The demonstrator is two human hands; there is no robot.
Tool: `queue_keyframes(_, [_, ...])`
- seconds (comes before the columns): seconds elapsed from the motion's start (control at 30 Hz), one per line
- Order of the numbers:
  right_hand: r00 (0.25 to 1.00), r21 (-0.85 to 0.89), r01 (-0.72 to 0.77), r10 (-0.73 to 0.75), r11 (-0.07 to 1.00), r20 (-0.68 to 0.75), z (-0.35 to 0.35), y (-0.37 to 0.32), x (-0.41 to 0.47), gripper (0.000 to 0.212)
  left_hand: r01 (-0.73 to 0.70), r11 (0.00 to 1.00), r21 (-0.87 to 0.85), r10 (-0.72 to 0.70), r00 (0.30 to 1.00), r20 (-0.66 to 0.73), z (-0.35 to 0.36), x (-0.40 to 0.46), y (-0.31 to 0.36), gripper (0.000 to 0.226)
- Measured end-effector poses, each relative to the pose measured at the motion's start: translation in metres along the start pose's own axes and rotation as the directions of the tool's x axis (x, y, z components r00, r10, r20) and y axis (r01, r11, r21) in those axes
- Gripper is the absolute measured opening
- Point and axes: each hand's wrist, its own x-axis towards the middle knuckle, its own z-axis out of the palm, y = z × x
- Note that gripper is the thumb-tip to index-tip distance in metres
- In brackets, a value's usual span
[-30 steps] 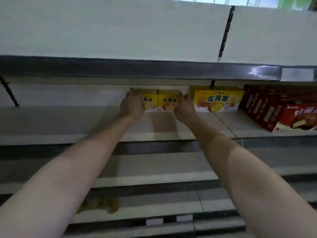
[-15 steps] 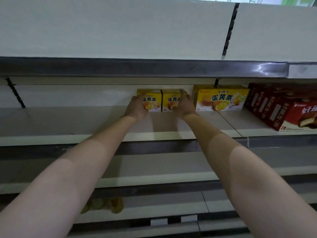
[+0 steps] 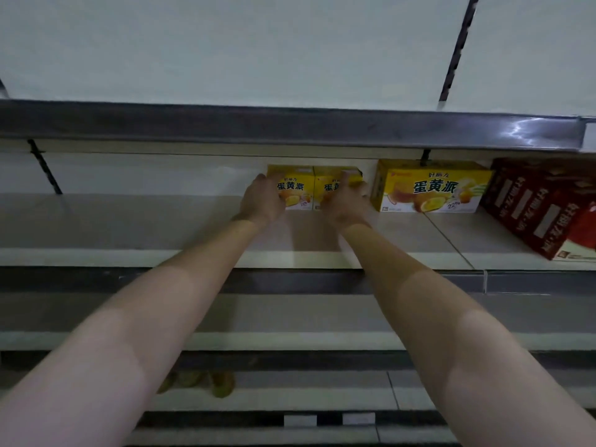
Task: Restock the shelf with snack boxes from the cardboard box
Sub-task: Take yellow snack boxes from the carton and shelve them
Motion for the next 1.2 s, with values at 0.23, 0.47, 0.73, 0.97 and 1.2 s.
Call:
queue_keyframes(0.23, [0.994, 0.022, 0.016, -0.018, 1.000, 0.111, -0.008, 0.002, -0.005, 0.081, -0.077, 0.979, 0.190, 0.071, 0.997, 0.038, -0.004, -0.006, 0.004, 0.050])
queue_keyframes(0.47, [0.994, 0.112, 0.030, -0.041, 0.993, 0.098, -0.015, 0.008, -0.015, 0.080, -0.107, 0.984, 0.140, 0.092, 0.990, 0.109, -0.005, -0.012, 0.007, 0.054])
queue_keyframes(0.73, [0.999, 0.006, 0.020, -0.020, 1.000, 0.050, -0.023, 0.012, -0.031, 0.052, -0.214, 0.974, 0.075, 0.199, 0.965, 0.171, -0.005, -0.028, 0.035, 0.027])
queue_keyframes(0.97, [0.997, 0.028, -0.060, 0.061, 0.998, -0.056, -0.064, 0.040, -0.065, 0.032, -0.245, 0.968, -0.048, 0.249, 0.938, 0.243, 0.007, -0.047, 0.096, 0.024])
queue_keyframes(1.2, [0.944, -0.009, -0.161, 0.151, 0.987, -0.294, -0.130, 0.101, -0.123, 0.026, -0.419, 0.827, -0.376, 0.518, 0.828, 0.215, 0.026, -0.092, 0.182, 0.011])
